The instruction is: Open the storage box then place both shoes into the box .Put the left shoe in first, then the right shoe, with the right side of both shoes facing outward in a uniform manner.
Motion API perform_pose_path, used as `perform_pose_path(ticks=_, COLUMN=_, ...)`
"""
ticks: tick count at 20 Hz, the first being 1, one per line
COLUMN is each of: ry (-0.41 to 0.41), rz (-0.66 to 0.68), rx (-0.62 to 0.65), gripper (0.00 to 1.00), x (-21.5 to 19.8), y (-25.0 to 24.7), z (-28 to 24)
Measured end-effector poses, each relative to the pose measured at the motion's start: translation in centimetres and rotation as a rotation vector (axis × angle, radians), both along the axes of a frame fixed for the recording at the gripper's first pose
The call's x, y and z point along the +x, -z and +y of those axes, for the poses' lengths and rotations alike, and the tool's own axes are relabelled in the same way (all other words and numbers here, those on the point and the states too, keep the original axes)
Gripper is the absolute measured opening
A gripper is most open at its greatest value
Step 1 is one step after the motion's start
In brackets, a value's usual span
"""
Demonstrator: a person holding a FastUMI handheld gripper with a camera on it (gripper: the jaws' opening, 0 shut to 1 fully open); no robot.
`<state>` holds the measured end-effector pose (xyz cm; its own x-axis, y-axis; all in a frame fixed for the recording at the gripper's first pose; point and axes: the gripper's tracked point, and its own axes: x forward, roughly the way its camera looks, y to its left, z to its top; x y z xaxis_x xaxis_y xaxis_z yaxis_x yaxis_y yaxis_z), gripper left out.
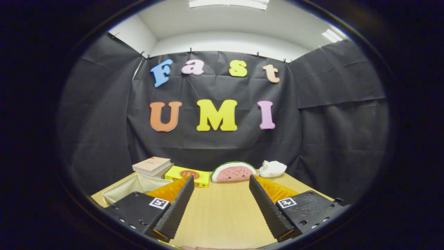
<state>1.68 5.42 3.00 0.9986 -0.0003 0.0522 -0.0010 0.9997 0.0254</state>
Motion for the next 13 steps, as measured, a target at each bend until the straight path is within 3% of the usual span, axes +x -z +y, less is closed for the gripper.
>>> perform_pose_path(ticks=13, ry=-0.055, rz=0.048, rx=-0.016, gripper=0.97, x=-0.9, y=1.9, z=1.4)
